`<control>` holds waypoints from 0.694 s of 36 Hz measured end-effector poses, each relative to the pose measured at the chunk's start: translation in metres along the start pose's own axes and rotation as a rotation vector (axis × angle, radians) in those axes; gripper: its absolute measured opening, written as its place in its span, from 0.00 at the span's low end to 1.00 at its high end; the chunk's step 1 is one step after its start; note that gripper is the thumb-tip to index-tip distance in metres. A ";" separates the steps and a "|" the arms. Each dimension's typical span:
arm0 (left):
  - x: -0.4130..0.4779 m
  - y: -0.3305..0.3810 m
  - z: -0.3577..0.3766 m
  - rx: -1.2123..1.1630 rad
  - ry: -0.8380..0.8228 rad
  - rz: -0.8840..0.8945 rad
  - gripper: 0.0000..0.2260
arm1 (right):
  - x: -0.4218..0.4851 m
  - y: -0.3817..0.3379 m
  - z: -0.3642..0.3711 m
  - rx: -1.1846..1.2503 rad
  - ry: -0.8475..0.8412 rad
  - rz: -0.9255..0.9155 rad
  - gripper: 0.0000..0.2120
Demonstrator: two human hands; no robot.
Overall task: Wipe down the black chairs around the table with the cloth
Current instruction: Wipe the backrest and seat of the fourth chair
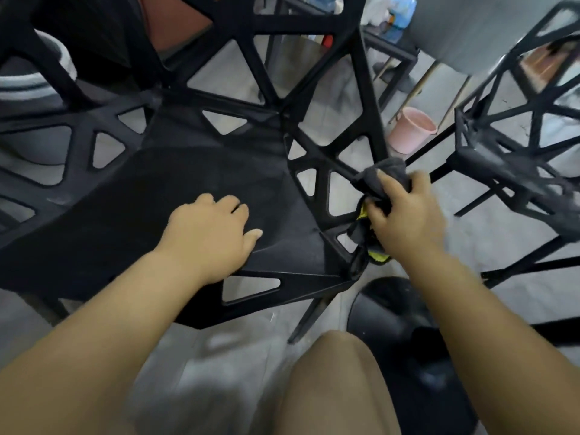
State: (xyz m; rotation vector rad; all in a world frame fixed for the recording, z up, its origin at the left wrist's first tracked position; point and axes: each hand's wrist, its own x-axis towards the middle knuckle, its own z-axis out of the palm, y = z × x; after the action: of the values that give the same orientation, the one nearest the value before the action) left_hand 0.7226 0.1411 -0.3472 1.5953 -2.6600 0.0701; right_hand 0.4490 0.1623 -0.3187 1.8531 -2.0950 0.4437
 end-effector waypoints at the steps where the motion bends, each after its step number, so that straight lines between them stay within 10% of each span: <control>1: 0.001 0.001 0.002 0.012 0.005 -0.024 0.25 | -0.005 -0.012 0.002 0.037 -0.033 0.031 0.21; 9: 0.014 -0.007 0.000 -0.015 0.032 -0.037 0.21 | -0.024 -0.064 0.001 0.058 -0.238 -0.313 0.22; 18: 0.029 -0.022 0.001 -0.072 0.064 -0.016 0.16 | 0.060 -0.035 0.022 -0.434 -0.176 -0.175 0.17; 25: 0.030 -0.030 0.016 -0.210 0.029 -0.090 0.19 | 0.050 -0.059 0.030 -0.330 -0.272 -0.183 0.19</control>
State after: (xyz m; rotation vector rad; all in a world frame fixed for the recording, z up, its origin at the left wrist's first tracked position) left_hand 0.7345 0.0998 -0.3613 1.6289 -2.4740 -0.1807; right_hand 0.5010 0.0979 -0.3228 1.9622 -1.9839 -0.1983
